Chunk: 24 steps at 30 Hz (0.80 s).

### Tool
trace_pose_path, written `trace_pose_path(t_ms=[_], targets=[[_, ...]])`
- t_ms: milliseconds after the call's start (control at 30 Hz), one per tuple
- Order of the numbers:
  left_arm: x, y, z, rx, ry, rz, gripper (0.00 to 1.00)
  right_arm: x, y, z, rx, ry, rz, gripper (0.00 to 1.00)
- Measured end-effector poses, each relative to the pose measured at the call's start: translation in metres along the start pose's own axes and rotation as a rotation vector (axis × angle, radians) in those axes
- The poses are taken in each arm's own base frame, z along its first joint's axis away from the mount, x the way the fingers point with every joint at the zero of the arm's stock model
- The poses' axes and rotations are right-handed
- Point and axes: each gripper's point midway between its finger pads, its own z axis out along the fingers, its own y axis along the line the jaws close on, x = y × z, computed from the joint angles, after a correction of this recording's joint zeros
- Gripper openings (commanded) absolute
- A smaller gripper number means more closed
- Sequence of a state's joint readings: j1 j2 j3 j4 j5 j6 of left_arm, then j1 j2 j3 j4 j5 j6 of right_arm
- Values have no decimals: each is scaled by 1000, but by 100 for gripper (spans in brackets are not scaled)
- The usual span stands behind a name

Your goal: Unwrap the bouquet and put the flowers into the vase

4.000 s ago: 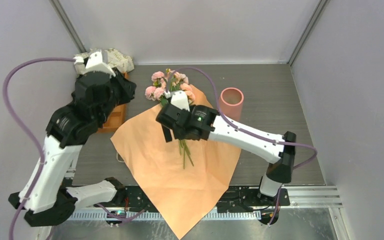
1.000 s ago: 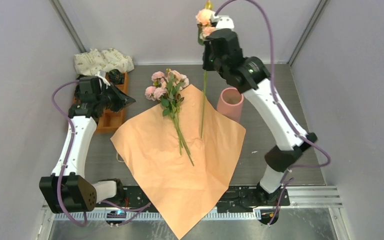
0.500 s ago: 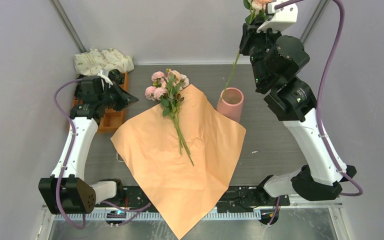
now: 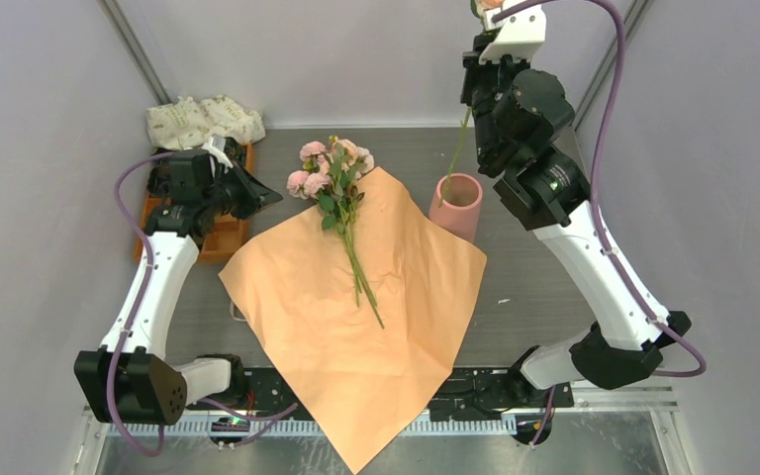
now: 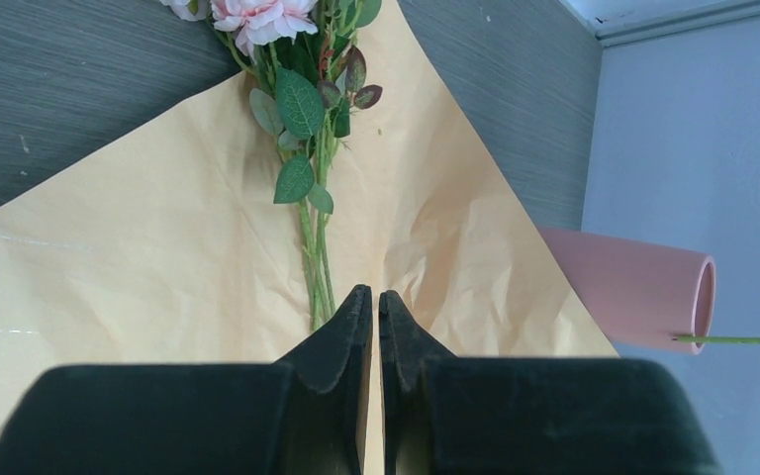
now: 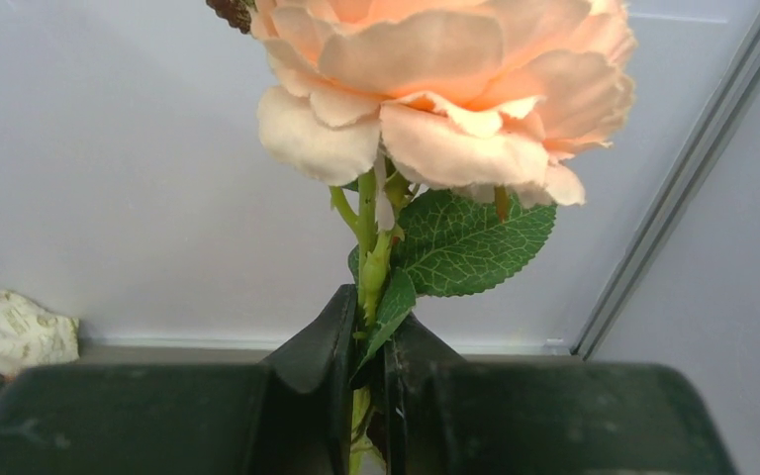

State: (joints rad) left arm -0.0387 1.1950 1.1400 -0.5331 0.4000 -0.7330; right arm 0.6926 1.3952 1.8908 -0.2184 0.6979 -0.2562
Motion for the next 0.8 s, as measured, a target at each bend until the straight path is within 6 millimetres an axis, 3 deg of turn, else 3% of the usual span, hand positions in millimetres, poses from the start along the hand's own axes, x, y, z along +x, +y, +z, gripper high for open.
trace_pose_path(t_ms=[200,467,633,800], targets=[[0,-1,1,1,-4,6,8,-34,-10,-2,13,-64,50,1],[0,-1,1,1,-3,5,8,-38,-17,-9,19,-75,60,1],[1,-1,3,2,-1,0,8,-10,-15,-13,15,-29,36,1],[5,-4,6,8,12,-2,8,53,-4,-21,-1,78,16,2]])
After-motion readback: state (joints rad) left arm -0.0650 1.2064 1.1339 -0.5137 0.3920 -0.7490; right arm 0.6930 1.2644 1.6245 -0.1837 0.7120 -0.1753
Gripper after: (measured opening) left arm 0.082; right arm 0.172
